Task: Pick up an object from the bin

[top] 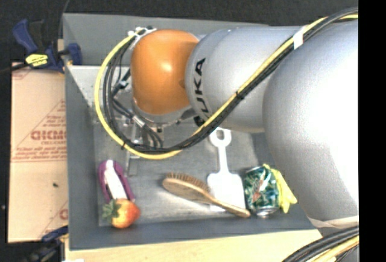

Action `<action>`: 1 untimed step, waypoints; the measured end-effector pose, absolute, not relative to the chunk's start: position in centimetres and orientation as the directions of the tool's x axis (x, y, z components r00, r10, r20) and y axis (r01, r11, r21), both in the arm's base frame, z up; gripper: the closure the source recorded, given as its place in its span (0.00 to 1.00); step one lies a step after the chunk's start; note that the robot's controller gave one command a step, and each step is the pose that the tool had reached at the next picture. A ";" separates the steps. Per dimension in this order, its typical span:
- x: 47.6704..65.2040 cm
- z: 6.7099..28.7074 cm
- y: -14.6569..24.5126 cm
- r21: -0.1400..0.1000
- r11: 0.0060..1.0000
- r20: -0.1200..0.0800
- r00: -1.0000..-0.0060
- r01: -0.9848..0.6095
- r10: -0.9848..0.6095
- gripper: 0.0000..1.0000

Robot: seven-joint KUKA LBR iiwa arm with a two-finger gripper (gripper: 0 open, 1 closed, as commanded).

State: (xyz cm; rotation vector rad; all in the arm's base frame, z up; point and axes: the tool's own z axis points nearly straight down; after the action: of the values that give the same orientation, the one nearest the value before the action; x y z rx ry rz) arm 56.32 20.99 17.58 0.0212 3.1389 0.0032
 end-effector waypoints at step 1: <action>59.4 14.4 16.5 0.003 0.918 -0.003 -0.918 0.396 0.396 0.00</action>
Offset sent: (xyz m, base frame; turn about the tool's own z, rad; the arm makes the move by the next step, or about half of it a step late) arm 0.0337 -0.0154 -0.0204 0.3227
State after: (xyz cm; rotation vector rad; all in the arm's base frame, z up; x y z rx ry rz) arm 59.42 16.53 14.43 0.6352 3.0731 0.0031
